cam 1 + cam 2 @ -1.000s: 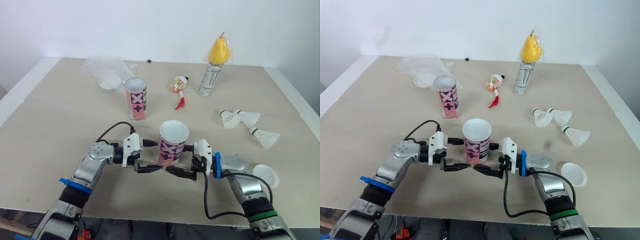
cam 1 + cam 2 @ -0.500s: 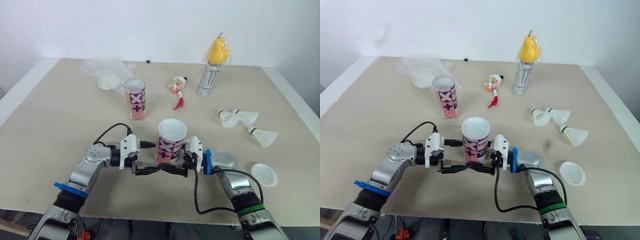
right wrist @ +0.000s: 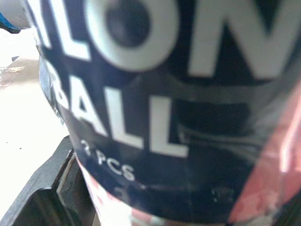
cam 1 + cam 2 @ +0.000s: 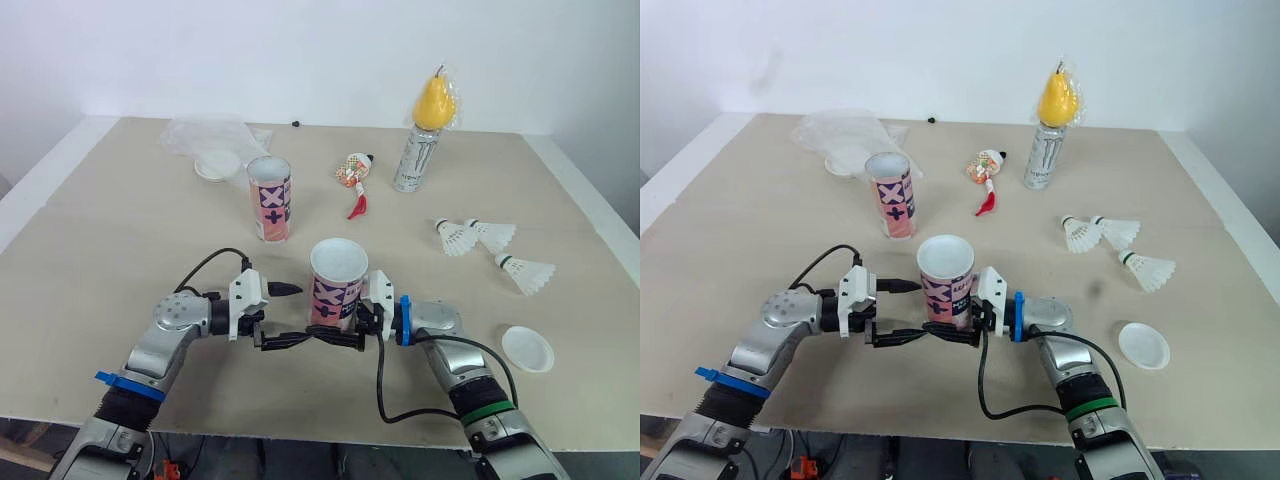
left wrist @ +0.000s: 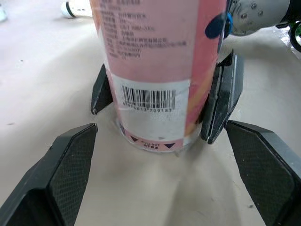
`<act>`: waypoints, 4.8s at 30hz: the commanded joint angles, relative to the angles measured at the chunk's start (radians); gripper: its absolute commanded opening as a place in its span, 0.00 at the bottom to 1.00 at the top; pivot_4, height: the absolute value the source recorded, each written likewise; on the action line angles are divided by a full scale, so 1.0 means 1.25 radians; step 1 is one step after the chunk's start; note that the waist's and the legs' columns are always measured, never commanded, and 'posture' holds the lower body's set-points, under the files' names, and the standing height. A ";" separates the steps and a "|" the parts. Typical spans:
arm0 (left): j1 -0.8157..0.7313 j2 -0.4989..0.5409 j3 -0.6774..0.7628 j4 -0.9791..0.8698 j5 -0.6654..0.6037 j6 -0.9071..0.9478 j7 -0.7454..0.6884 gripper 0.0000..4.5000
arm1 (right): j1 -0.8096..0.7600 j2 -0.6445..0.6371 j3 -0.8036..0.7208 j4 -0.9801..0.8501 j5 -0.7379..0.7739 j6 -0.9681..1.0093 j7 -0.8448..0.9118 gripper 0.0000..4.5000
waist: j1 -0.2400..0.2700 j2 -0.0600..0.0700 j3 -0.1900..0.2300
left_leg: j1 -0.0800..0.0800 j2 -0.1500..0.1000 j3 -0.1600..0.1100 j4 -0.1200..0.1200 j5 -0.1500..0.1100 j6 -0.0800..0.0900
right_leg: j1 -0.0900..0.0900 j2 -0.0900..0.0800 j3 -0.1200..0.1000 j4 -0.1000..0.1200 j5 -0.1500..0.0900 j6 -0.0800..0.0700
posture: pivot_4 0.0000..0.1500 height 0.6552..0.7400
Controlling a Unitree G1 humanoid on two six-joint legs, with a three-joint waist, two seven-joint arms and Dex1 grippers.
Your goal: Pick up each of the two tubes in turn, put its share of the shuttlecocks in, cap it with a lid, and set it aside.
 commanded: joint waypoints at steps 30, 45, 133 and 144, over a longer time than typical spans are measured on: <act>-0.071 -0.054 -0.089 -0.050 -0.014 -0.011 -0.084 1.00 | 0.437 -0.082 -0.693 -0.583 0.305 0.281 -0.574 0.73 | 0.009 0.001 0.000 | -0.002 -0.003 0.001 0.001 0.000 0.000 | 0.001 -0.003 0.000 -0.001 -0.004 0.000 | 1.00 1.00; -0.056 -0.088 -0.069 -0.081 -0.044 0.001 -0.031 1.00 | 0.393 -0.186 -0.756 -0.116 0.217 0.182 -0.545 0.73 | -0.001 0.004 -0.001 | 0.002 -0.002 0.004 0.000 0.002 0.003 | 0.002 -0.003 0.004 -0.001 -0.002 -0.002 | 1.00 1.00; -0.041 -0.183 0.145 -0.006 0.125 0.144 0.628 1.00 | -0.064 -0.190 -0.144 -0.059 0.124 0.106 0.087 0.99 | 0.002 0.002 0.004 | -0.001 -0.003 0.000 0.000 0.001 0.001 | 0.002 -0.001 0.003 -0.001 0.000 0.004 | 1.00 1.00; -0.193 -0.181 0.139 0.224 0.142 0.076 0.609 1.00 | -0.025 -0.196 -0.153 -0.140 0.130 0.127 0.033 0.99 | 0.002 0.002 0.004 | -0.001 -0.003 0.000 0.000 0.002 0.001 | 0.002 -0.001 0.002 -0.001 0.000 0.005 | 1.00 1.00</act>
